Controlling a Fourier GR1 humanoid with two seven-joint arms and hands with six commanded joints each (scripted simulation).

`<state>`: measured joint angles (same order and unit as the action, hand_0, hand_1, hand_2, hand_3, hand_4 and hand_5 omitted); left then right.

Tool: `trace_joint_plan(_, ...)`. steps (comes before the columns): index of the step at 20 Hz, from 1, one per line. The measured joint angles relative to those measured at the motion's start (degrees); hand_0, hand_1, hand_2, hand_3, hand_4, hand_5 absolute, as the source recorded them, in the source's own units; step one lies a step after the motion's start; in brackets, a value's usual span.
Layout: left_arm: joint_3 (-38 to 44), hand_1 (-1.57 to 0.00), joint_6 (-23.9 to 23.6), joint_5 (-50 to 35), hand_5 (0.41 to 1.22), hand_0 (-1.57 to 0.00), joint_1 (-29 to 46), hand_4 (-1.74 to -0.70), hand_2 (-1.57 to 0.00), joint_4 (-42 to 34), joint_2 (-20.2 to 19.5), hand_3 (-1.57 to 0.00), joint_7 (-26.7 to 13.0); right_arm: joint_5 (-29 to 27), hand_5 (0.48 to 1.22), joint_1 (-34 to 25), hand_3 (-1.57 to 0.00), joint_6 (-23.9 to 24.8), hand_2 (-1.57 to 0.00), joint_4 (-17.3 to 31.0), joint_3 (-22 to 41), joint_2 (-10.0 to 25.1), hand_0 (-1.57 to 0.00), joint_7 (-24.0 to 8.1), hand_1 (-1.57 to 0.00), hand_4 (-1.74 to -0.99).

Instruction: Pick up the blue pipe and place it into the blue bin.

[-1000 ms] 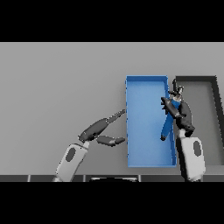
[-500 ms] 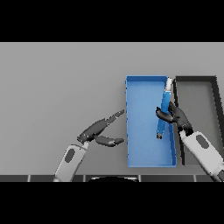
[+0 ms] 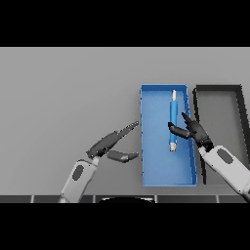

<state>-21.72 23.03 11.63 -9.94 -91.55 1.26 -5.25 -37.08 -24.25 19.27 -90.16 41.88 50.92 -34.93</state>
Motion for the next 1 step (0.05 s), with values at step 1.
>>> trace_joint_plan(1, 0.1, 0.0, 0.0, 0.1, 0.495, 0.0, -0.3, -0.93, 0.0, 0.3, -0.1, 0.0, 0.1, -0.2, 0.714, 0.2, 0.0, 0.1, -0.02, -0.4, 0.1, 0.6, -0.02, 0.0, -0.02, -1.084)
